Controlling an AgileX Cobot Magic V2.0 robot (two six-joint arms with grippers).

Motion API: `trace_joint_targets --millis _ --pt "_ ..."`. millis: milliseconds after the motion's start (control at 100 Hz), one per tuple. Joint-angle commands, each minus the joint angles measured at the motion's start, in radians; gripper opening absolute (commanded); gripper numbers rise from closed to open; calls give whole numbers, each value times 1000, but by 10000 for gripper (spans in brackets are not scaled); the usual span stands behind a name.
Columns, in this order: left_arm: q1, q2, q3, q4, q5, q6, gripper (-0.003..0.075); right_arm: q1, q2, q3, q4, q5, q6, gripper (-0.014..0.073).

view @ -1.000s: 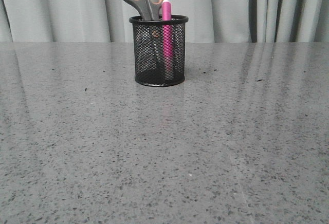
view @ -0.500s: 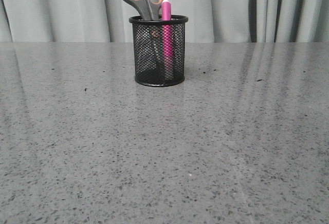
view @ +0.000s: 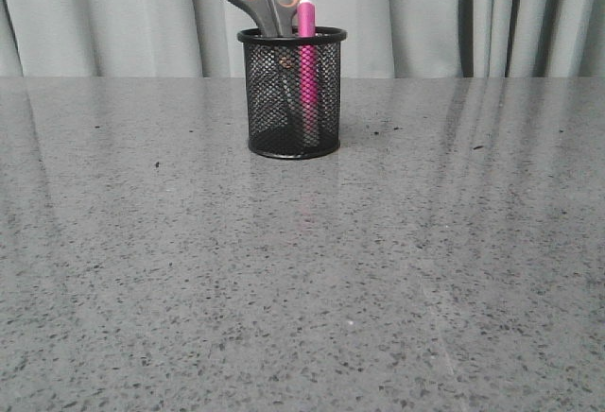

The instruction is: Put pen and scissors into bin

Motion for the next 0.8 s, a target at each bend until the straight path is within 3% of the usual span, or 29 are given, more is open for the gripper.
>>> trace_joint_targets --millis 0,70,100,310,790 --pt "1 -30 25 -13 -44 2 -20 -90 -23 27 32 -122 -6 -65" --pt "1 -30 25 -13 -44 2 -20 -165 -23 93 115 -199 -6 -65" --pt "1 -30 25 -13 -44 2 -20 -192 -23 87 139 -161 -6 -65" --pt "1 -30 25 -13 -44 2 -20 -331 -23 87 138 -143 -6 -65" --pt "1 -30 25 -13 -44 2 -20 -350 -23 87 151 -153 -6 -65"
